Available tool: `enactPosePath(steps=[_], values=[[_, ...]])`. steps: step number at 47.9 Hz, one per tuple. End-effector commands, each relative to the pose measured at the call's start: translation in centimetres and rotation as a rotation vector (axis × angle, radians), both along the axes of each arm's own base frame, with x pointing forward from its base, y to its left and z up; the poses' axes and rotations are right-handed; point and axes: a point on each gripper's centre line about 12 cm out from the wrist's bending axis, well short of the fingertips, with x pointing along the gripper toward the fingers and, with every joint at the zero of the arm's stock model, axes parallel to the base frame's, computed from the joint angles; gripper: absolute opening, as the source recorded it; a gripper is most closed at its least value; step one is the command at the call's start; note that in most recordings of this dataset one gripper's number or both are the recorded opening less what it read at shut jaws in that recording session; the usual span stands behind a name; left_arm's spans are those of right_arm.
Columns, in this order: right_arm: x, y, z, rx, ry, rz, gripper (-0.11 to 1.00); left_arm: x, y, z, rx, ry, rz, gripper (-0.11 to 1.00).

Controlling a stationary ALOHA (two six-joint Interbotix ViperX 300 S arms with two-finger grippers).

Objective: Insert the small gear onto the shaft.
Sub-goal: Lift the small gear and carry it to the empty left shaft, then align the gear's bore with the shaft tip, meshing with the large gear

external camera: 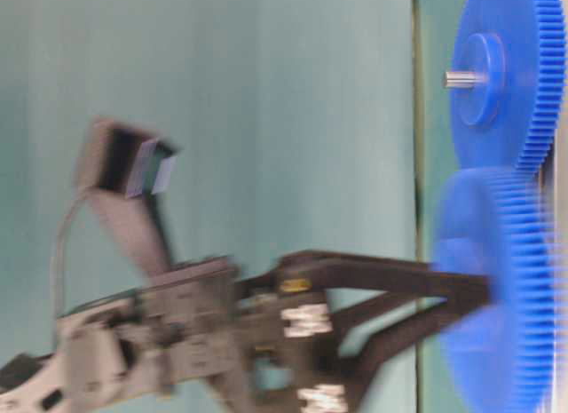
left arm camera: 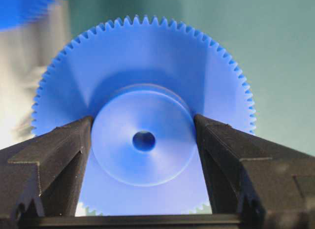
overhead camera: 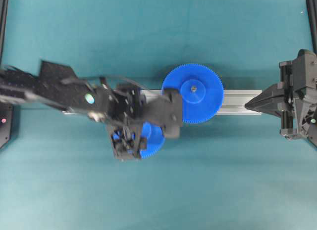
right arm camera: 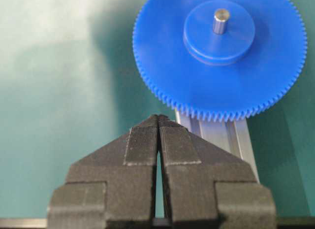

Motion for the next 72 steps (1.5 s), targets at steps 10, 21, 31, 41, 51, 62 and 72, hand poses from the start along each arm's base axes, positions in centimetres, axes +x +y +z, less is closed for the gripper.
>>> enactPosePath(steps=[10,21,31,41,51,62,72], values=[[0.3,0.0,0.4,0.008,-0.019,-0.005,0.03,-0.5,2.9,7.1,0.013,-0.121,0.043,0.69],[0.3,0.0,0.4,0.008,-0.019,-0.005,0.03,-0.9,4.5,9.5,0.051,-0.084,0.010,0.69],[0.2,0.0,0.4,0.008,-0.019,-0.005,0.03,-0.6,5.1,8.6,0.062,-0.062,0.000,0.69],[0.1,0.0,0.3,0.008,-0.017,-0.005,0.03,0.0,5.2,6.0,0.056,0.003,0.002,0.69],[-0.1,0.0,0.3,0.008,-0.025,-0.005,0.03,0.7,5.2,4.8,0.053,0.003,0.007,0.69],[-0.4,0.0,0.4,0.008,-0.032,-0.006,0.03,0.3,5.2,2.3,0.051,0.047,0.003,0.69],[-0.4,0.0,0.3,0.008,-0.031,-0.006,0.03,0.0,5.5,1.1,0.051,0.059,0.008,0.69]])
